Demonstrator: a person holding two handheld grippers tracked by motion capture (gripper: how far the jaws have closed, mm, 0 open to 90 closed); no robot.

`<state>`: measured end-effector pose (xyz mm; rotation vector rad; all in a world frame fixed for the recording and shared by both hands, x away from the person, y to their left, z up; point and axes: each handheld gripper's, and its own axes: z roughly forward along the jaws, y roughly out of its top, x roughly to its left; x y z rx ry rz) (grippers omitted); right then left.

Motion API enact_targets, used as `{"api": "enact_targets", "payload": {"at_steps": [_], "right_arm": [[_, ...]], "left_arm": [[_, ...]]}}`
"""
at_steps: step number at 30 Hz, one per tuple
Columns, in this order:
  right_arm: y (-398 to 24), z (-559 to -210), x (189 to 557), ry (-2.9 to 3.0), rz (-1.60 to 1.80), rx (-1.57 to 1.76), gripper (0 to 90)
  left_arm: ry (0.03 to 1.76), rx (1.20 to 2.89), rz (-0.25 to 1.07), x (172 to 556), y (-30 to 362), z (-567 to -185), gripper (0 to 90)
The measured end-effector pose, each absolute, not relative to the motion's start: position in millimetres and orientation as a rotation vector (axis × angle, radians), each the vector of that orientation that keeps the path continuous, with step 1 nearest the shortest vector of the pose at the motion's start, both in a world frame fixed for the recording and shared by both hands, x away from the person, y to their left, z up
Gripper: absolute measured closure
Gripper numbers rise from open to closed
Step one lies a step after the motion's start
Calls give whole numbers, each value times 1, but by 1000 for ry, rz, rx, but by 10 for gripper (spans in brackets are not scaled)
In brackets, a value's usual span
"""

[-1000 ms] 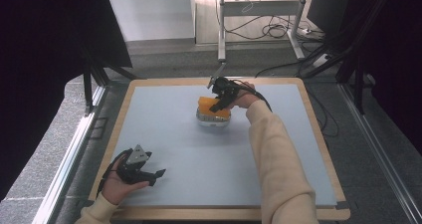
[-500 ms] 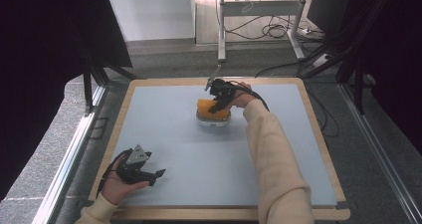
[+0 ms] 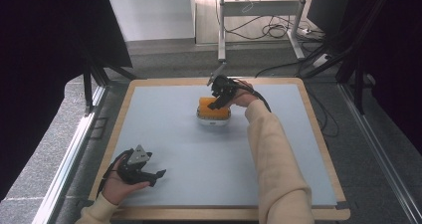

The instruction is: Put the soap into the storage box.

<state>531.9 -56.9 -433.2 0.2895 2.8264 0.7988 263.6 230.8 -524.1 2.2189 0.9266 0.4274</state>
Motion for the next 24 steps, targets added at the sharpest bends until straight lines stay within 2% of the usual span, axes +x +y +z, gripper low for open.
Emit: {"api": "enact_targets", "payload": {"at_steps": [5, 15, 24], "right_arm": [[-62, -423, 528, 2777, 862, 328, 396], [-80, -416, 500, 2718, 933, 492, 334], [-114, -412, 443, 2597, 982, 663, 287]], "left_arm": [[924, 2225, 421, 264, 230, -525, 188], [923, 2227, 423, 264, 229, -525, 188], [930, 2216, 430, 263, 229, -524, 188]]}}
